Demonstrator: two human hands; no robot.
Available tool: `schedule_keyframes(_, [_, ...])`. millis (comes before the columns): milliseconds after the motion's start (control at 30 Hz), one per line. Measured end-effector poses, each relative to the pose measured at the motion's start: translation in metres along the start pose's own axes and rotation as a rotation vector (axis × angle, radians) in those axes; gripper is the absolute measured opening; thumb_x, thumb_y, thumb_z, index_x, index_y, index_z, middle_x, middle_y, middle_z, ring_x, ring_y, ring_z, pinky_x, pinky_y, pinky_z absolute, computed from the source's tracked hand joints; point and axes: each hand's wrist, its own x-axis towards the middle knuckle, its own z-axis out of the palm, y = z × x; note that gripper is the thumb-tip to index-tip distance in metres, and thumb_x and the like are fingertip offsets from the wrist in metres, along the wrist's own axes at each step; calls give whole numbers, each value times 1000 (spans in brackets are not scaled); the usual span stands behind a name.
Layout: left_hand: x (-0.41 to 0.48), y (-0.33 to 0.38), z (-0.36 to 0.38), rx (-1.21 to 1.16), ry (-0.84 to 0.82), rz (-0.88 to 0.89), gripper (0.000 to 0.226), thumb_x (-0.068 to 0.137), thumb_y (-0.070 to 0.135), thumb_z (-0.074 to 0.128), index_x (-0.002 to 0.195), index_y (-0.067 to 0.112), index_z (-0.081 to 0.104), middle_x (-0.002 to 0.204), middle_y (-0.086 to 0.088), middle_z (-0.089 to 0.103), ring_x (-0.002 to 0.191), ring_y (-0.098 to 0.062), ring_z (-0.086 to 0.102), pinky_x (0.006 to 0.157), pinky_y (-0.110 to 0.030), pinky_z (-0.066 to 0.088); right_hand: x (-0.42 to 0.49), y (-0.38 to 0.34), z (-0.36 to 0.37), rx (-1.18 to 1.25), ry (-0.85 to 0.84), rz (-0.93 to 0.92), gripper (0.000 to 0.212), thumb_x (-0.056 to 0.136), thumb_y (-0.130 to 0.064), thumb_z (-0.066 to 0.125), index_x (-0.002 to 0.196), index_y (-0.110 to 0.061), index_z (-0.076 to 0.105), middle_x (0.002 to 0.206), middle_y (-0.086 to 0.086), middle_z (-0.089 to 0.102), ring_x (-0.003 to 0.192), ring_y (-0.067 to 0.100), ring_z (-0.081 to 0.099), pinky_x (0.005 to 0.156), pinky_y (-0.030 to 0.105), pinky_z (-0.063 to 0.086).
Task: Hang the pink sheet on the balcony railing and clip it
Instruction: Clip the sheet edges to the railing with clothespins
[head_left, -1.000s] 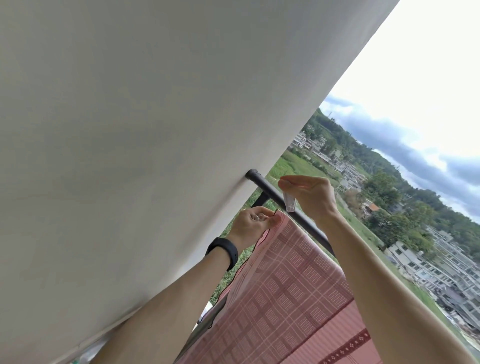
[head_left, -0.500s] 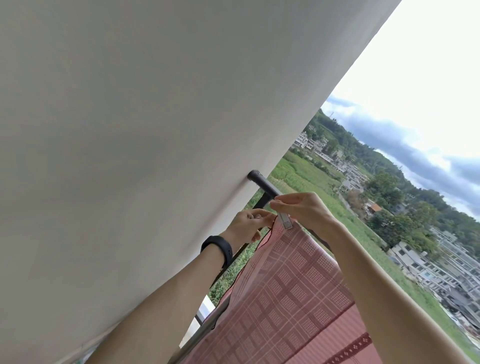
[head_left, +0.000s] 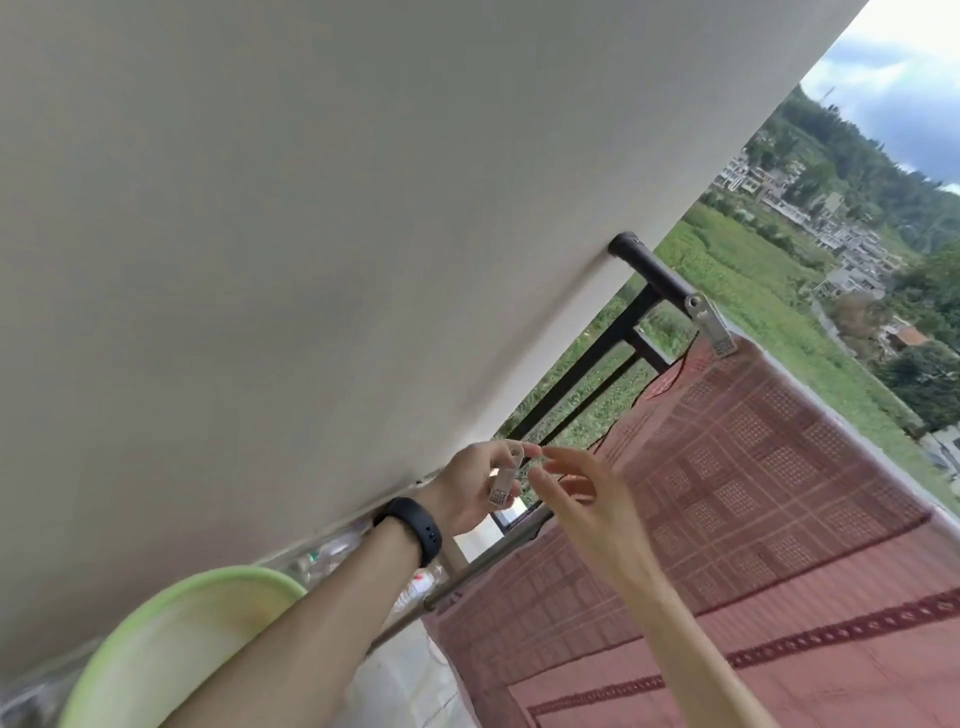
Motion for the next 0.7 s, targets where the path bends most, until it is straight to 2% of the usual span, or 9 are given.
schedule_keyframes(100, [-5, -32, -21, 221, -25, -61, 48, 90, 11, 65, 137, 6, 54, 119, -1, 59, 89, -1, 65, 87, -32, 55, 0, 31, 24, 143, -78, 110, 17, 90, -41, 69, 105, -34, 73, 89, -14, 76, 82, 1, 71, 76, 23, 56])
schedule_keyframes(167, [-5, -56, -29, 341, -12, -79, 63, 78, 28, 82, 133, 15, 56, 110, -3, 68, 96, -14, 70, 96, -49, 52, -2, 53, 28, 226, -94, 152, 8, 92, -31, 69, 94, -29, 77, 84, -10, 76, 80, 4, 71, 73, 19, 54])
schedule_keyframes(200, [-5, -63, -34, 397, 21, -61, 59, 76, 29, 84, 129, 20, 60, 105, -3, 70, 97, -15, 71, 96, -46, 53, -4, 62, 33, 250, -112, 172, 9, 92, -26, 70, 89, -28, 78, 84, -8, 76, 80, 5, 72, 72, 18, 54])
schedule_keyframes(267, [-6, -81, -48, 488, 74, -33, 47, 78, 20, 83, 121, 20, 66, 104, 2, 71, 93, -1, 69, 82, -22, 55, -6, 83, 46, 283, -145, 229, 12, 91, -20, 71, 85, -28, 79, 86, -5, 77, 84, 9, 72, 76, 22, 56])
schedule_keyframes(300, [-7, -89, -52, 481, 106, -38, 45, 76, 22, 85, 117, 20, 68, 105, 3, 72, 93, 2, 68, 78, -17, 53, -8, 93, 53, 289, -162, 253, 13, 90, -18, 72, 84, -27, 79, 87, -6, 77, 85, 8, 72, 78, 23, 56])
schedule_keyframes(400, [-4, -121, -58, 477, 156, -86, 43, 64, 40, 88, 101, 27, 73, 101, 5, 75, 96, -5, 69, 79, -21, 54, -12, 124, 62, 308, -148, 297, 13, 88, -14, 74, 84, -26, 78, 87, -12, 76, 86, 2, 71, 74, 19, 52])
schedule_keyframes(533, [14, -156, -46, 493, 261, -161, 23, 75, 29, 86, 94, 19, 78, 76, 7, 73, 76, -7, 66, 70, -24, 50, -21, 157, 51, 405, -63, 350, 10, 92, -11, 69, 89, -19, 75, 85, -13, 76, 82, -1, 69, 70, 11, 50])
schedule_keyframes(633, [28, -175, -44, 494, 265, -179, 17, 78, 20, 83, 94, 23, 78, 83, 9, 76, 82, -4, 69, 78, -22, 54, -27, 180, 52, 402, -49, 368, 11, 91, -17, 71, 99, -23, 67, 92, -14, 73, 87, 0, 68, 72, 12, 51])
schedule_keyframes(700, [38, -184, -45, 468, 235, -208, 20, 82, 16, 77, 101, 23, 76, 94, 8, 76, 87, -2, 67, 72, -17, 50, -28, 194, 51, 377, -19, 399, 25, 89, -20, 73, 109, -29, 61, 100, -13, 70, 91, -1, 67, 74, 16, 51])
